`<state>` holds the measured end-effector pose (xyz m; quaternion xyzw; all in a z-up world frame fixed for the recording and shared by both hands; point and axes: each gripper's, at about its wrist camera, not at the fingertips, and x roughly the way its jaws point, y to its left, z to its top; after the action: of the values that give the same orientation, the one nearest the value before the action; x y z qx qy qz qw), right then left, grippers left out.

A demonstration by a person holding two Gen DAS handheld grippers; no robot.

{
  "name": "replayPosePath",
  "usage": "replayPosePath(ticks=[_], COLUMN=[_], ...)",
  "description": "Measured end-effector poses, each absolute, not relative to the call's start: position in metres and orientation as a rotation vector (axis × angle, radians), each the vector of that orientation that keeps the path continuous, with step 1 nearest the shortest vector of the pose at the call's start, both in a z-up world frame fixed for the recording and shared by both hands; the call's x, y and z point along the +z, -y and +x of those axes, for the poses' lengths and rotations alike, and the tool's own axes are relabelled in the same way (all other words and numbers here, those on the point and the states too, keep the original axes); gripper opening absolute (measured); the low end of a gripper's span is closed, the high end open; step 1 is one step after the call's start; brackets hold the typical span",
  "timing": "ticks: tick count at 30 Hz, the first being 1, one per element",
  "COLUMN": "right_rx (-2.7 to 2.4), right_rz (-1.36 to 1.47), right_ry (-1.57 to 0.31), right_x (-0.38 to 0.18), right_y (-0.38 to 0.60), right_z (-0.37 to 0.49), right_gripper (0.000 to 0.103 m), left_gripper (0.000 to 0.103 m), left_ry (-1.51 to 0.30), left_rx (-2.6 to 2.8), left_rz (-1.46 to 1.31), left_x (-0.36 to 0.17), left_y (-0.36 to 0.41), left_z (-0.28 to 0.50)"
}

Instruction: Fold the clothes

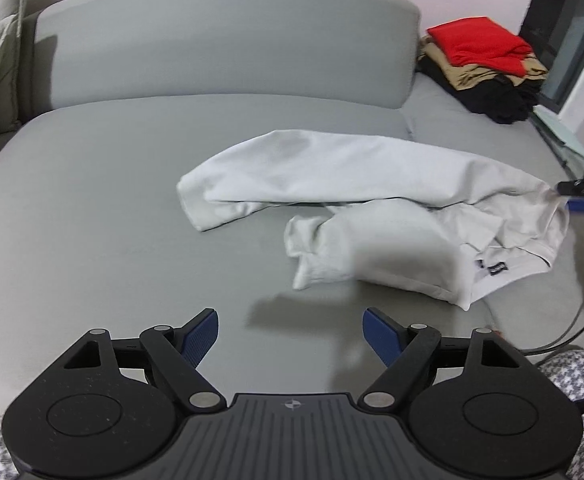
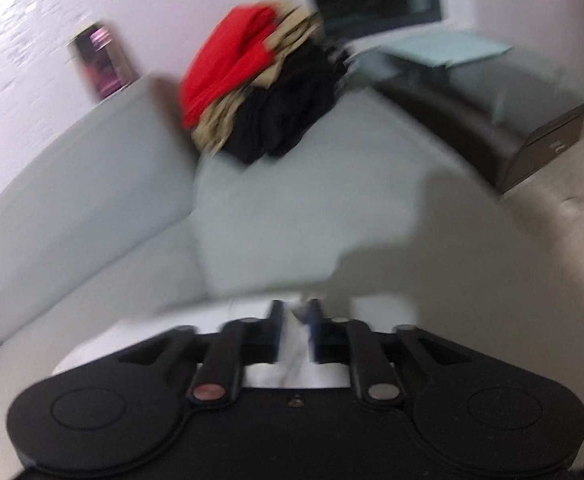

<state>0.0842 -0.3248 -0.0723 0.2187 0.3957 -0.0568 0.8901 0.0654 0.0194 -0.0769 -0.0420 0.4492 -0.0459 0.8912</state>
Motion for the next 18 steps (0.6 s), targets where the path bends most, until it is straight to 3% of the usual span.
replayPosePath(ticks=[2,5,8,13,18], right_rx=[-0.040,0.077,0.156,0.175,0.151], right_rz=[0.478,0.569,0.649,0.718,0.782], right_ry=[-0.855,-0.907,-0.907,-0.880,-0.866], right_x=[-0.079,-0.086,-0.088,-0.102,-0.113], right_y=[0.318,0.304,0.295,0.295,0.306], right_z=[0.067,0.051,0.038,0.029,0.032], right_gripper=[0.037,0.042,0.043,0.046,0.051], left_gripper=[0.077,0.060,0.050,0.047,0.046], left_ry=[-0.928,-0.928,-0.936,-0.976,-0.972], left_rx=[-0.111,-0.125,-0.156,-0.223,-0.241], left_rz=[-0.119,-0.199,-0.391,-0.721,-0.863], left_x=[-0.079,-0.084,-0.093,-0.126,-0.146], left_y=[-0.019,-0.026,-0.037,-0.039,-0.039], left_z=[0.065,0.061,0.071,0.103,0.124])
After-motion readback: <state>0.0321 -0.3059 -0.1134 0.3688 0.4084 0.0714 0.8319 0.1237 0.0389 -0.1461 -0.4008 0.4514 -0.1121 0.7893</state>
